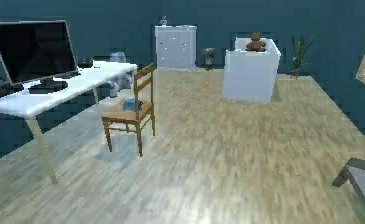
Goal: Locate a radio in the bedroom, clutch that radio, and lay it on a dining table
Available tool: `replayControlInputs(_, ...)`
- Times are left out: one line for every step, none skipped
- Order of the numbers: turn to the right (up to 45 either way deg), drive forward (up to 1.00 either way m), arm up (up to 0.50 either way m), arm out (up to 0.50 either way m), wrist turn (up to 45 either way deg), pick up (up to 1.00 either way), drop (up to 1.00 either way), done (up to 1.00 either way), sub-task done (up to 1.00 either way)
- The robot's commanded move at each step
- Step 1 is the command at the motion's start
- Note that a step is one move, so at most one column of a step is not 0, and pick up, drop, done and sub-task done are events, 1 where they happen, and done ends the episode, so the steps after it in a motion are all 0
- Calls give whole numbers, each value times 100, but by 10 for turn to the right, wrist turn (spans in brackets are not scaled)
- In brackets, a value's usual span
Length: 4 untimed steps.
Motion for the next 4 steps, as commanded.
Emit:
replayControlInputs(-420,0,0,0,0,0,0,0,0)
replayControlInputs(0,45,0,0,0,0,0,0,0)
replayControlInputs(-150,0,0,0,0,0,0,0,0)
replayControlInputs(0,90,0,0,0,0,0,0,0)
